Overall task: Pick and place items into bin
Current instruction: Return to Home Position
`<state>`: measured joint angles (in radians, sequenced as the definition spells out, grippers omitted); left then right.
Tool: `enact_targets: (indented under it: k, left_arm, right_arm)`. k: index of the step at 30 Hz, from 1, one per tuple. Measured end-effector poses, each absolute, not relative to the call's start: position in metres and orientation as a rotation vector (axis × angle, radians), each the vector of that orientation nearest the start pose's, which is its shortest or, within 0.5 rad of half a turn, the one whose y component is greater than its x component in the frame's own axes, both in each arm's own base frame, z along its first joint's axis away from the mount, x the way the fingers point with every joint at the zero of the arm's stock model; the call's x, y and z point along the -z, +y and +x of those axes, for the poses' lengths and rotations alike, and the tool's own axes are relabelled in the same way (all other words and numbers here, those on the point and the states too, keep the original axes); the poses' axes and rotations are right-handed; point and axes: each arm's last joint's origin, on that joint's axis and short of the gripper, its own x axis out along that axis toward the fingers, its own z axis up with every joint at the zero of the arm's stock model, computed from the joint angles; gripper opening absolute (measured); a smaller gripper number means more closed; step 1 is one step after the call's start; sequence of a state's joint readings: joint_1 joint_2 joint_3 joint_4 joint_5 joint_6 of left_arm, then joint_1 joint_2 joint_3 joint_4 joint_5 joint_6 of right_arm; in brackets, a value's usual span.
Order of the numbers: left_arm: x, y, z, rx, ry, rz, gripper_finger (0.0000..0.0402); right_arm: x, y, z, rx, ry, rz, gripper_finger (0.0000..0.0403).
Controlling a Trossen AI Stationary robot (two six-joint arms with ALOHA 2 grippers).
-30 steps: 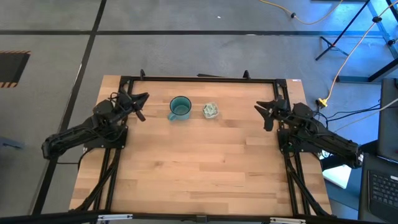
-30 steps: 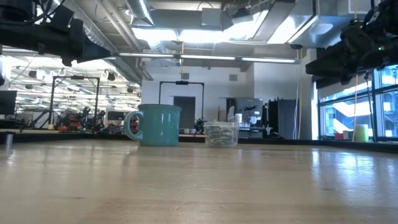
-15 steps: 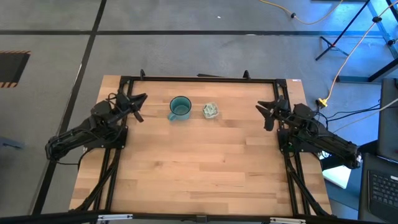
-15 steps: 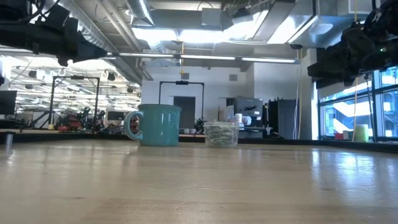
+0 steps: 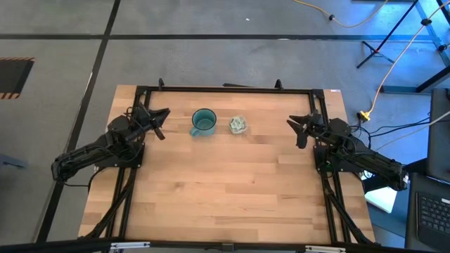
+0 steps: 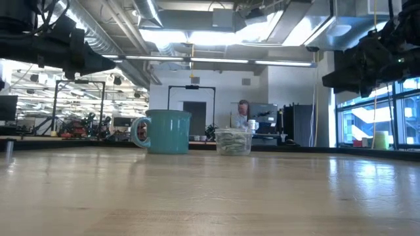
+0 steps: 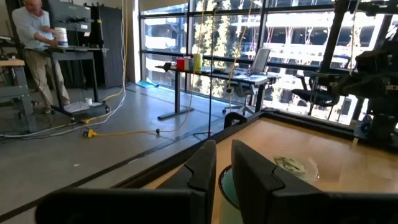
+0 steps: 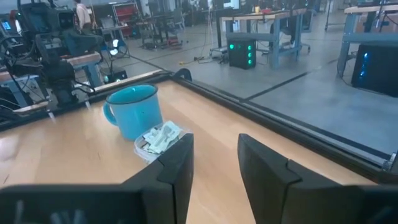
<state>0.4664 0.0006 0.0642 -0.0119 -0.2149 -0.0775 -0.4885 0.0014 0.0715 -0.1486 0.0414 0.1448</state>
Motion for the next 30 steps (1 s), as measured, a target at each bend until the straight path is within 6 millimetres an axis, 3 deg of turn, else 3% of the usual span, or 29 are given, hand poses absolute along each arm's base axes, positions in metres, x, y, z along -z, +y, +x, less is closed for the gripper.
enact_targets:
  k: [10, 30]
  left_arm:
    - [-0.171, 0.049, 0.083, -0.682, -0.076, -0.083, 0.0045]
    - [-0.17, 0.049, 0.084, -0.682, -0.078, -0.083, 0.0045]
  right_arm:
    - [-0.171, -0.044, 0.081, 0.535, 0.064, 0.151, 0.0129]
    - [-0.171, -0.044, 0.081, 0.535, 0.072, 0.118, 0.0129]
